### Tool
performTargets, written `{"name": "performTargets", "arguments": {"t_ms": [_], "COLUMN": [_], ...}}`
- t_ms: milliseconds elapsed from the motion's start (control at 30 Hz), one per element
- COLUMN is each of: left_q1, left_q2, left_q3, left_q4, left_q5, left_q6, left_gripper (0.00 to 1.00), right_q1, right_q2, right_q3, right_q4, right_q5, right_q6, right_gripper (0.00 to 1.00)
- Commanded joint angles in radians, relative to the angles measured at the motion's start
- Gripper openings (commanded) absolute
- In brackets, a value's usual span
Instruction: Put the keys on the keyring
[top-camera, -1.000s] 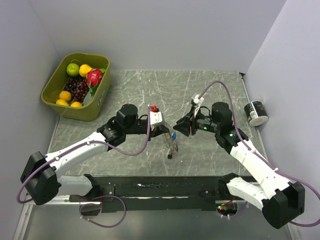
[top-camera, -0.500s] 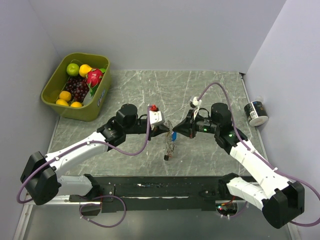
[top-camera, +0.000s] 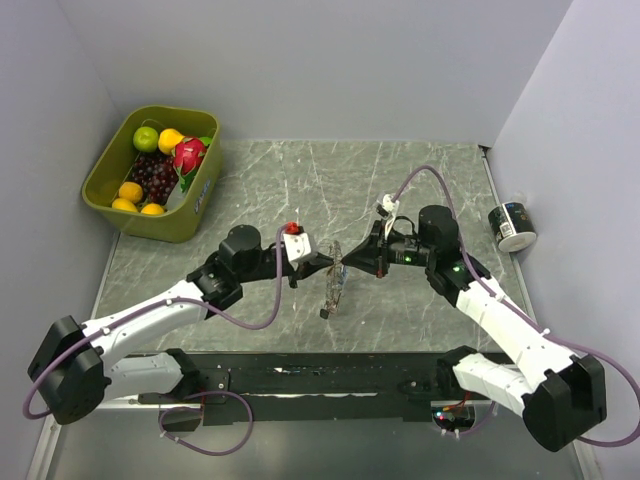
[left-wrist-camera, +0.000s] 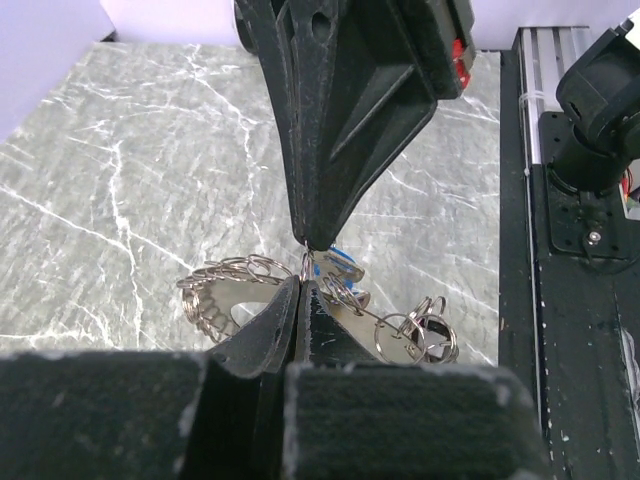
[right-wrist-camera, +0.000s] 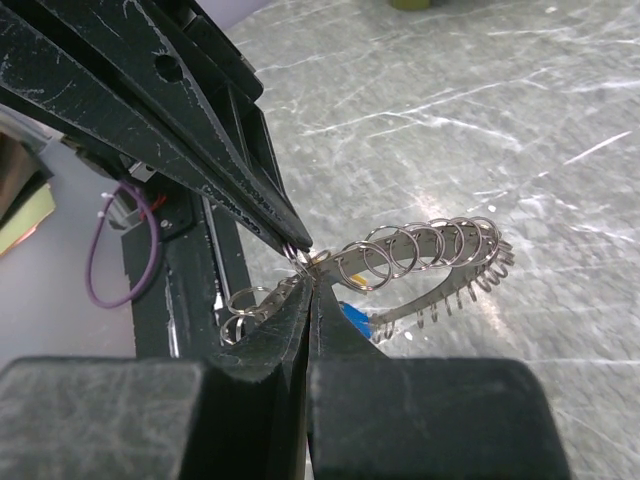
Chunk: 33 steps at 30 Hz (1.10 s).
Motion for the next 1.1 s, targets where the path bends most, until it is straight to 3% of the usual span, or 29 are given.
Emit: {"name": "performTargets", "arguments": {"t_ms": [0, 400, 800, 1067], "left_q1": [0.006, 0.006, 0.006, 0.006], "left_q2": [-0.072, -0.077, -0.089, -0.078], "left_q3": [-0.025, -0.067, -0.084, -0.075], "left_q4": [0.192, 0.327, 0.381, 0.378], "left_q5": [-0.031, -0.008, -0.023, -0.003], "left_q6": [-0.024, -0.064, -0.072, -0.076], "left_gripper": [0.01, 0.01, 0.01, 0.01], "right_q1": [-0.015, -0.015, -0.016, -0.016], "right_q2": [0.020, 0.051, 0.037, 0.031], "right_q3": [-0.019, -0.033, -0.079, -0.068], "right_q4": [0.034, 0.051, 0.086, 0.067], "right_q5": [-0.012, -0.095, -0.135, -0.144], "right_q6": [0.001, -0.013, -0.030, -0.052], "right_gripper": [0.00, 0.00, 0.10, 0.31]}}
